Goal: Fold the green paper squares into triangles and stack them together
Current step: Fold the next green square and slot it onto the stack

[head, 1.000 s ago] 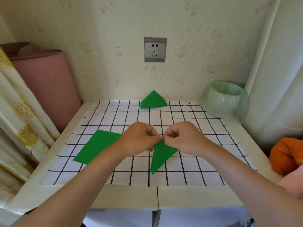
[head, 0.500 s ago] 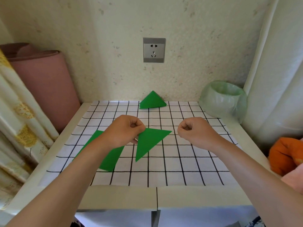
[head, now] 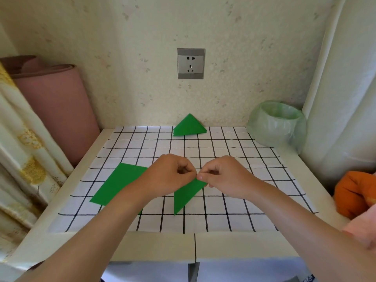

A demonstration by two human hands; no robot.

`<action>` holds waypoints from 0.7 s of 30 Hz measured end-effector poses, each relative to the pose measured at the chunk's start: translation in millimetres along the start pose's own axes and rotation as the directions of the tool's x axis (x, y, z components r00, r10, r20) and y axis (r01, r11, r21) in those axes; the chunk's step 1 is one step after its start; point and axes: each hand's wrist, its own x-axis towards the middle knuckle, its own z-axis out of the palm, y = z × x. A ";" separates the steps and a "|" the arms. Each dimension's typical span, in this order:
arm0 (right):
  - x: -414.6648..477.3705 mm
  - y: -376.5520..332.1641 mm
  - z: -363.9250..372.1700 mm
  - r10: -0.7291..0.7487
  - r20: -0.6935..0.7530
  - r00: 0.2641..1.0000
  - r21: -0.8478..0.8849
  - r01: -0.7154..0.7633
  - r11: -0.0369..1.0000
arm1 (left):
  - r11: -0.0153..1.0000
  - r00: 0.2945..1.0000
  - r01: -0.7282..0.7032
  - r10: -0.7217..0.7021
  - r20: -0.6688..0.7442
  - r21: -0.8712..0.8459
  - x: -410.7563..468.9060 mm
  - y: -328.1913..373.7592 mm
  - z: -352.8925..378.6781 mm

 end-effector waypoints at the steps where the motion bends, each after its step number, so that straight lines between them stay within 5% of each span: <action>1: 0.4 -0.8 0.8 -0.002 0.005 1.000 -0.008 0.002 1.000 | 1.000 1.000 -0.008 0.008 0.000 0.012 -0.6 2.2 1.7; 11: 6.6 9.8 -16.9 0.058 -0.057 0.997 0.118 -0.051 0.992 | 0.963 0.990 0.140 -0.141 0.014 -0.229 5.0 -7.0 -27.5; 21: 7.4 8.1 -14.4 0.175 -0.196 0.965 0.317 -0.107 0.942 | 0.832 0.954 0.123 -0.249 -0.165 -0.541 12.5 1.2 1.9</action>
